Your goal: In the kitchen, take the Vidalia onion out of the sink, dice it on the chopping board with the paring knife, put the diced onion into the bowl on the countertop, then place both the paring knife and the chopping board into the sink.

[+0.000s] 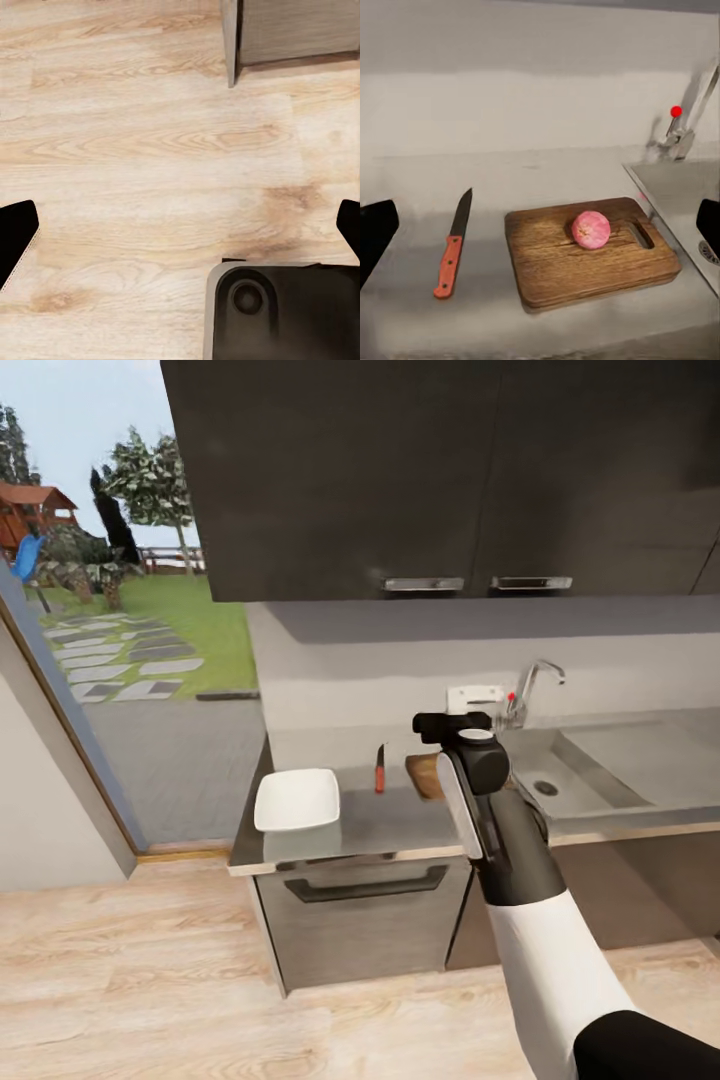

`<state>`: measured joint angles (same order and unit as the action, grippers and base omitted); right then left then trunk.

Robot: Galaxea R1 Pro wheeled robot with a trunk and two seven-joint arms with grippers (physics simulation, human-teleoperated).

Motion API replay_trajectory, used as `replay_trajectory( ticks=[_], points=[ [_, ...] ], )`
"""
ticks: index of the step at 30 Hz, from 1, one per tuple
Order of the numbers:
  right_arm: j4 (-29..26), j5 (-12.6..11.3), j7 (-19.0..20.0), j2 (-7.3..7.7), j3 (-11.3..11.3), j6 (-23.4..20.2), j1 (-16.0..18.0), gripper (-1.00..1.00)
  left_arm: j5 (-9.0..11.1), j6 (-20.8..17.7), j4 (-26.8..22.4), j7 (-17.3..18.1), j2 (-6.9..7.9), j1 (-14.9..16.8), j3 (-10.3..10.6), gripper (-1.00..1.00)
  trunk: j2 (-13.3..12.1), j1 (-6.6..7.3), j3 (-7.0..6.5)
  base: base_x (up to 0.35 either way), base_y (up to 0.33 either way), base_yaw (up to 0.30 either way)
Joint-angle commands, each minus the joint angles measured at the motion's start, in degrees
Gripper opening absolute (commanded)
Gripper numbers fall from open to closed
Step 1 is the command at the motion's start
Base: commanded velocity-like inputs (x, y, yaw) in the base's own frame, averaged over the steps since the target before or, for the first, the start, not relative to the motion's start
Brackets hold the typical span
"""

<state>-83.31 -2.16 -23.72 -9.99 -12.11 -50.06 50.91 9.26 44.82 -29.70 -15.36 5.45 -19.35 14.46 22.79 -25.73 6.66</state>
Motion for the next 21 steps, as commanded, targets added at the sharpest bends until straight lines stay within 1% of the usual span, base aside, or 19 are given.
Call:
replay_trajectory(
  ticks=[1, 3, 4, 8, 9, 10, 14, 15, 16, 18, 19, 20, 21],
  points=[
    [0.18, -1.77, -0.38, -0.01, -0.08, -0.29, 0.04, 1.00, 0.59, 0.10, -0.09, -0.20, 0.09, 0.01, 0.48, 1.00, 0.12, -0.06, 0.11, 0.180, 0.245, 0.000],
    [0.50, -4.84, -0.35, -0.01, -0.09, -0.30, -0.05, 1.00, 0.59, 0.10, -0.15, -0.20, 0.09, 0.01, 0.48, 1.00, 0.12, -0.06, 0.11, 0.161, 0.254, 0.000],
    [0.67, -5.52, -0.33, -0.01, -0.08, -0.30, -0.07, 1.00, 0.59, 0.10, -0.16, -0.20, 0.09, 0.01, 0.48, 1.00, 0.12, -0.06, 0.11, 0.148, 0.259, 0.000],
    [1.43, -6.46, -0.26, 0.08, -0.10, -0.30, -0.10, 1.00, 0.59, 0.14, -0.24, -0.20, 0.09, 0.01, 0.48, 1.00, 0.12, -0.06, 0.11, 0.135, 0.262, 0.000],
    [1.69, -6.88, -0.12, 0.71, -0.10, -0.30, -0.14, 1.00, 0.59, 0.15, -0.25, -0.20, 0.09, 0.01, 0.48, 1.00, 0.12, -0.06, 0.11, 0.129, 0.264, 0.000],
    [1.87, -7.33, 0.11, 1.01, -0.10, -0.30, -0.23, 1.00, 0.59, 0.15, -0.26, -0.20, 0.09, 0.01, 0.48, 1.00, 0.12, -0.06, 0.11, 0.138, 0.266, 0.000],
    [2.95, -8.88, 0.93, 1.80, -0.04, -0.30, -0.64, 1.00, 0.59, 0.11, -0.27, -0.20, 0.09, 0.01, 0.48, 1.00, 0.12, -0.06, 0.11, 0.169, 0.272, 0.000],
    [3.76, -9.46, 1.27, 2.74, -0.03, -0.30, -0.72, 1.00, 0.59, 0.11, -0.31, -0.20, 0.09, 0.01, 0.48, 1.00, 0.12, -0.06, 0.11, 0.214, 0.263, 0.000],
    [4.03, -9.68, 1.40, 3.08, -0.03, -0.30, -0.76, 1.00, 0.59, 0.10, -0.32, -0.20, 0.09, 0.01, 0.48, 1.00, 0.12, -0.06, 0.11, 0.222, 0.259, 0.000],
    [5.15, -10.95, 2.36, 4.56, -0.02, -0.30, -0.84, 1.00, 0.59, 0.10, -0.34, -0.20, 0.09, 0.01, 0.48, 1.00, 0.12, -0.06, 0.11, 0.244, 0.246, 0.000],
    [5.44, -11.35, 2.71, 4.92, 0.00, -0.30, -0.85, 1.00, 0.59, 0.10, -0.35, -0.20, 0.09, 0.01, 0.48, 1.00, 0.12, -0.06, 0.11, 0.255, 0.238, 0.000],
    [6.04, -12.15, 3.44, 5.71, 0.03, -0.27, -0.87, 1.00, 0.59, 0.10, -0.35, -0.20, 0.09, 0.01, 0.48, 1.00, 0.12, -0.06, 0.11, 0.262, 0.233, 0.000],
    [7.06, -13.34, 4.54, 7.04, 0.07, -0.25, -0.88, 1.00, 0.59, 0.10, -0.35, -0.20, 0.09, 0.01, 0.48, 1.00, 0.12, -0.06, 0.11, 0.267, 0.229, 0.000]
  ],
)
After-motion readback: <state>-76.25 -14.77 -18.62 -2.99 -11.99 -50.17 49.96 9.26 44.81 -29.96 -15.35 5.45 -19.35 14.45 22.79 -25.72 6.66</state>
